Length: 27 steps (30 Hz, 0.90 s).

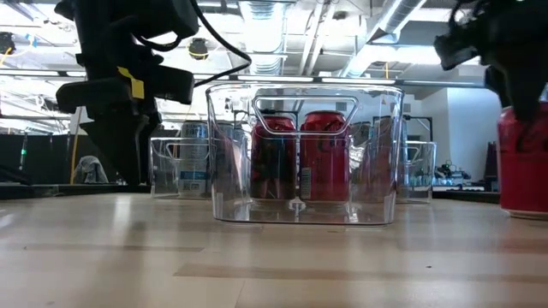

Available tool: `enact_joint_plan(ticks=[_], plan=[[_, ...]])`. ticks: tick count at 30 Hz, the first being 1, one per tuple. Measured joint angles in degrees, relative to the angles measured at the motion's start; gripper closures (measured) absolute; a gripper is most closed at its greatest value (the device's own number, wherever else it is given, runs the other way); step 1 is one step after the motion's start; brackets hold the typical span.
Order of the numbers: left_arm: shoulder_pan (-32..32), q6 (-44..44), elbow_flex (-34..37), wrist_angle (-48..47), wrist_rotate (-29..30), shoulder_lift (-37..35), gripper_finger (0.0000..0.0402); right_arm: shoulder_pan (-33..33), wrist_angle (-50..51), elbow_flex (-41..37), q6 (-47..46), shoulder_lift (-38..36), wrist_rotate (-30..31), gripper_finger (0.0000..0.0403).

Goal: Sort soda cans
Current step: Put the red soda can into the center transparent bin

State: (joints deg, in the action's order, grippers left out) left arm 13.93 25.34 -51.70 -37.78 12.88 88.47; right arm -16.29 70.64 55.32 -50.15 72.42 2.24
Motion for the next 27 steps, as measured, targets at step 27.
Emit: enact_joint_plan(ticks=[27], plan=[[0.0, 2.1, 0.0, 1.2, 1.4, 0.0, 0.0219, -13.4, 1.7, -3.6, -20.3, 0.2, -2.8, 0.0028]])
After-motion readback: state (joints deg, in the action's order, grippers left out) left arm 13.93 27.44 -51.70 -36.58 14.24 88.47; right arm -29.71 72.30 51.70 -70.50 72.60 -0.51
